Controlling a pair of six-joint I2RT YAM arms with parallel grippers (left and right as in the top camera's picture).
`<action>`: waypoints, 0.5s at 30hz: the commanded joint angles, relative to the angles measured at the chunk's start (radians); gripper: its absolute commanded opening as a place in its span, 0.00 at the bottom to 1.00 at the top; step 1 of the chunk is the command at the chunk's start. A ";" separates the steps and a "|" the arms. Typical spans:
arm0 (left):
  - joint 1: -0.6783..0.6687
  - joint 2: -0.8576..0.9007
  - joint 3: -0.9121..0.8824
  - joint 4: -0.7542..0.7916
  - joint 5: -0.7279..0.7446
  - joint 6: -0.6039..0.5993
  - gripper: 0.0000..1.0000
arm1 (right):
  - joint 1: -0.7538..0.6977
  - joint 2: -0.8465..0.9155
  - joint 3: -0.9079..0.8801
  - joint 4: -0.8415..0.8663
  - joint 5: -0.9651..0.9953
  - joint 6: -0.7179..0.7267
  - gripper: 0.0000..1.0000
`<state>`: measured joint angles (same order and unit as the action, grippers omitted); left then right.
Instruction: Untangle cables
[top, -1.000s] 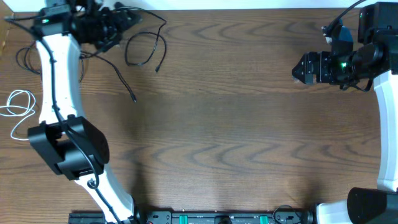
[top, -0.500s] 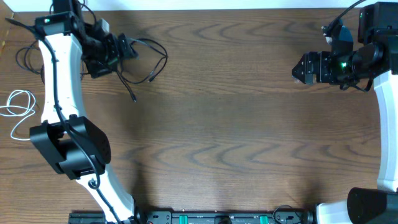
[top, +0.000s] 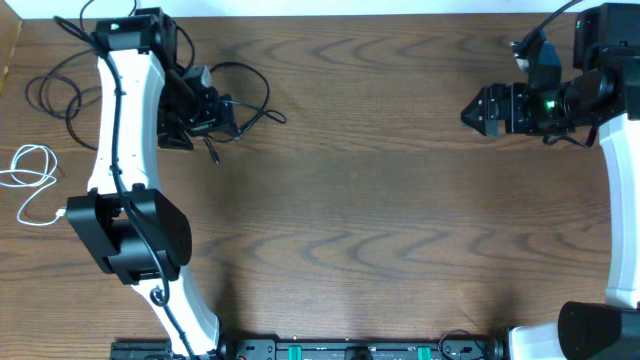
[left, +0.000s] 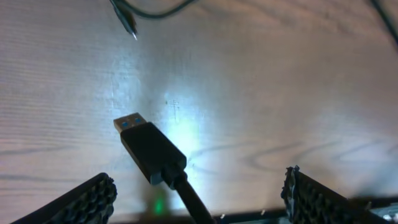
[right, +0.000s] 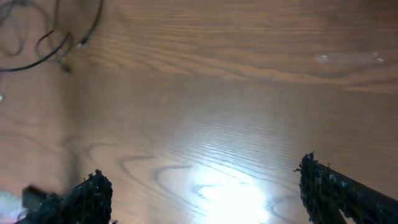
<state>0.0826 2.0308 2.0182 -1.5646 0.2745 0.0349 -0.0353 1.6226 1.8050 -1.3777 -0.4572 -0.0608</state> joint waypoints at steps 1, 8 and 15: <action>-0.019 0.002 -0.004 -0.033 0.030 0.127 0.87 | 0.054 0.001 -0.003 0.021 -0.150 -0.094 0.95; -0.030 0.002 -0.004 -0.077 0.345 0.411 0.87 | 0.245 0.019 -0.058 0.240 -0.159 -0.086 0.98; -0.030 0.002 -0.004 -0.125 0.375 0.470 0.87 | 0.451 0.123 -0.066 0.471 -0.103 -0.086 0.97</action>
<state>0.0540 2.0308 2.0182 -1.6119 0.5911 0.4324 0.3515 1.6882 1.7493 -0.9466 -0.5819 -0.1360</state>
